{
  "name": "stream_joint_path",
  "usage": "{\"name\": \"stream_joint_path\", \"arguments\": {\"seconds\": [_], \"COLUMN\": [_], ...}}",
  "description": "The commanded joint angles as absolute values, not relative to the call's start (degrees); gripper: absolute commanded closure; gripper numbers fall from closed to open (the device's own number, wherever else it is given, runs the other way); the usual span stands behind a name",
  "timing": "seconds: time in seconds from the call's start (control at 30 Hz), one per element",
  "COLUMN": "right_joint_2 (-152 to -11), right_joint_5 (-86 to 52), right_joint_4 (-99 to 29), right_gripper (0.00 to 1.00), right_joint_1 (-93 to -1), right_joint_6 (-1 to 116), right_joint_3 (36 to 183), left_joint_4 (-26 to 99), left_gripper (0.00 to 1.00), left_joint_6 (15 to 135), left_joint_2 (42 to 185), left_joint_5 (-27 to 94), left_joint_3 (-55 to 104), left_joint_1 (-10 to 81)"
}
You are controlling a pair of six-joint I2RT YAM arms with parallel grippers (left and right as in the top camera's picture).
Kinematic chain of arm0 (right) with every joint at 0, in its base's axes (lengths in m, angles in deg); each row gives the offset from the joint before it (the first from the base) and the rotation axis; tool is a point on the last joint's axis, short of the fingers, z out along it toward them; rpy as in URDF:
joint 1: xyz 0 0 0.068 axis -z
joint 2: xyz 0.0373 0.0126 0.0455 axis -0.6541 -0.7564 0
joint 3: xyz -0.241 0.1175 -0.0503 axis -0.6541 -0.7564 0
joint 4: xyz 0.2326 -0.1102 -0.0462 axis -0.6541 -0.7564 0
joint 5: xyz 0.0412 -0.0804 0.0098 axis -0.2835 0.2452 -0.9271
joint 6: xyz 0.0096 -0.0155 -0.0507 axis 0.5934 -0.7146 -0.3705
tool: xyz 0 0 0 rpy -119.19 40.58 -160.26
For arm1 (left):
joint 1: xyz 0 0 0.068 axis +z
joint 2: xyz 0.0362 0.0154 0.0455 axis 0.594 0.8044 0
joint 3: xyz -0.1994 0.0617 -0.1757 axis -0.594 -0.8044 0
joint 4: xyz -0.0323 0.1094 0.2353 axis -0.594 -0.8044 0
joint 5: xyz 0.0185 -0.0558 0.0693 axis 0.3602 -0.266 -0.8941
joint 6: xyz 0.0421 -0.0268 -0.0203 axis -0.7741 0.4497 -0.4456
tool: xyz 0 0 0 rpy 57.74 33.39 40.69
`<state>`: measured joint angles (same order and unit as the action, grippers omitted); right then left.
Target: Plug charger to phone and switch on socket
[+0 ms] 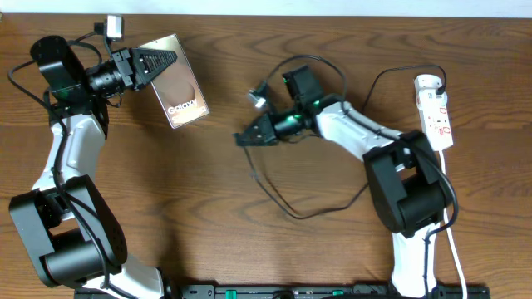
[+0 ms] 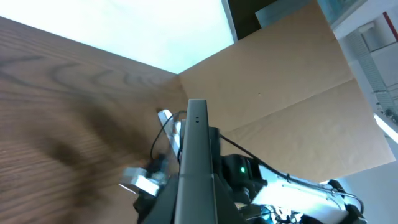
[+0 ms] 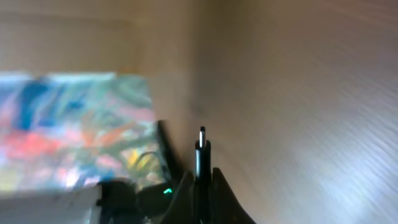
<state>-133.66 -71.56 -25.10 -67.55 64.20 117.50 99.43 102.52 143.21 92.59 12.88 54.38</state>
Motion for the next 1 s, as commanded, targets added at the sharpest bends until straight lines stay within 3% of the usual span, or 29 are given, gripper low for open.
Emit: {"name": "stream_joint_path", "arguments": {"seconds": [0.0, 0.2, 0.4, 0.97], "right_joint_2": [-133.0, -133.0, -133.0, -133.0], "right_joint_5": [-54.5, -33.2, -20.7, -15.7], "right_joint_4": [-33.2, -50.8, -61.1, -65.0], "right_gripper": [0.99, 0.99, 0.99, 0.99], "right_joint_1": [-64.4, -61.5, -62.4, -68.9], "right_joint_6": [64.5, 64.5, 64.7, 69.2], "right_joint_3": [118.2, 119.7, 119.8, 119.5], "left_joint_4": [100.7, 100.9, 100.9, 100.9], "left_gripper": [0.93, 0.93, 0.93, 0.92], "left_joint_6": [103.7, 103.6, 103.6, 103.4], "left_joint_2": [143.1, 143.1, 143.1, 143.1], "left_joint_5": [94.8, 94.8, 94.8, 94.8], "left_joint_3": [13.0, 13.0, 13.0, 13.0], "left_joint_1": [54.7, 54.7, 54.4, 54.2]}}
